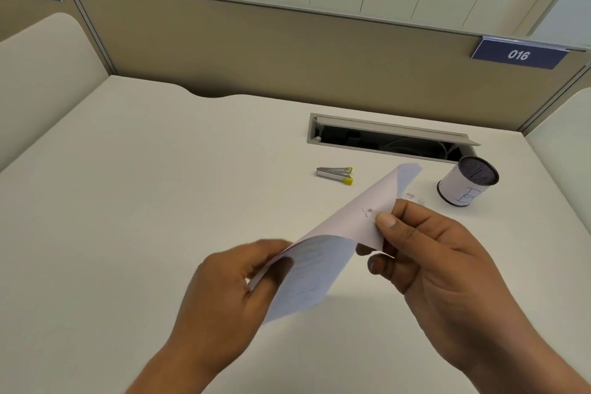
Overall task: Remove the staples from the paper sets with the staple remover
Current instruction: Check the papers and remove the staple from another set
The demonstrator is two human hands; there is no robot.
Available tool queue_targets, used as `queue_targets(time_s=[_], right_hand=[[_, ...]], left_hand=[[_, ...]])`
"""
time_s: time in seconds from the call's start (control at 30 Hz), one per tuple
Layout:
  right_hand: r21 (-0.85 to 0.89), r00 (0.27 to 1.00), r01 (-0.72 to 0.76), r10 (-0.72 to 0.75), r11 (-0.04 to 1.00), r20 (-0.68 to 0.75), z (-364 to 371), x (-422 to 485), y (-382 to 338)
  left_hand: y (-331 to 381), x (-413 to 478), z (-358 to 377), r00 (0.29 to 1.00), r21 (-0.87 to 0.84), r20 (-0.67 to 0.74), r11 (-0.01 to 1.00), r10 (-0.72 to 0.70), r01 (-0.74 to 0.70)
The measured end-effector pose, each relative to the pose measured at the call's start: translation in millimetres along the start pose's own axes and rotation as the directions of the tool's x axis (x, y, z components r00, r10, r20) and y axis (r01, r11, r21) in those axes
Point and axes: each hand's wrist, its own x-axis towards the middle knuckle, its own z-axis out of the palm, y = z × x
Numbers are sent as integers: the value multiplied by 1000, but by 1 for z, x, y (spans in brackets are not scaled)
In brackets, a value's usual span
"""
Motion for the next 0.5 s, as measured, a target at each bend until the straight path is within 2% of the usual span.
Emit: queue_targets(time_s=[0.1, 0.17, 0.23, 0.3, 0.37, 0.43, 0.5], right_hand=[[-14, 1000, 0, 1, 1000, 13, -4, 4, 3], [-110, 1000, 15, -16, 994, -9, -7, 7, 9], [-231, 981, 37, -79, 972, -176, -14, 12, 20], [-357, 905, 9, -159, 934, -394, -23, 19, 35], [-438, 858, -68, -172, 896, -485, -34, 23, 52], [-392, 878, -168, -43, 905, -477, -44, 26, 70], [-277, 904, -293, 170, 915, -393, -53, 27, 91]], left_hand=[[-5, -2, 2, 998, -54, 13, 997, -56, 57], [-6, -1, 3, 995, -111, 2, 989, -100, 100], [-7, 3, 4, 983, -202, 3, 962, -186, 183], [-8, 8, 4, 959, -294, 42, 914, -280, 280], [-10, 12, 4, 933, -350, 70, 867, -353, 354], [-13, 17, 4, 913, -416, 86, 818, -400, 397], [-18, 21, 5, 890, -479, 96, 763, -447, 435]])
